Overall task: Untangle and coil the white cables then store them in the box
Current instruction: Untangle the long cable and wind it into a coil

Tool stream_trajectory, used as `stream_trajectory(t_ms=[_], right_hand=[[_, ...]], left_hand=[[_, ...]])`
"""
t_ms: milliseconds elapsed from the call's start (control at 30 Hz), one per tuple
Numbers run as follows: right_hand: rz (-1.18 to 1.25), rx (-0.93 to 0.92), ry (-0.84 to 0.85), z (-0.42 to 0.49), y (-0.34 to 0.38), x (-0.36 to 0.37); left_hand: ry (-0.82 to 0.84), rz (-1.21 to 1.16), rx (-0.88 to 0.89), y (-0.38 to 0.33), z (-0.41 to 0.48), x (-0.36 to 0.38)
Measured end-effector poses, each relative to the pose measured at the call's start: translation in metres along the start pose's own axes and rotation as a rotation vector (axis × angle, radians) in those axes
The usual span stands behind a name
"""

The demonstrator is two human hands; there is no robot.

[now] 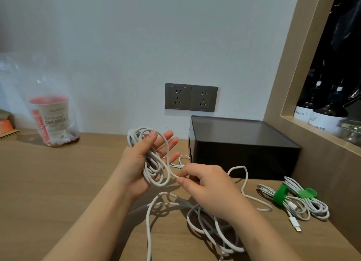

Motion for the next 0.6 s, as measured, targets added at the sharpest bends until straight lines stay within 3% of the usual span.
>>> stream_trajectory(t_ms=[400, 600], right_hand=[[-0.095, -0.111, -0.107, 0.0, 0.01, -0.002], [-0.046, -0.078, -0.086, 0.002, 0.006, -0.002]], left_hand=[[-0.087, 0.104, 0.084, -0.005, 0.005, -0.012], [-0.197, -0.072, 0.114, -0.01, 0.007, -0.02]])
Point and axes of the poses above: each hand's wrist, its own z-axis towards the middle knuckle, its own x-axis out of the palm, y = z × x, the point moved 8 cm from there along z, towards the middle knuckle
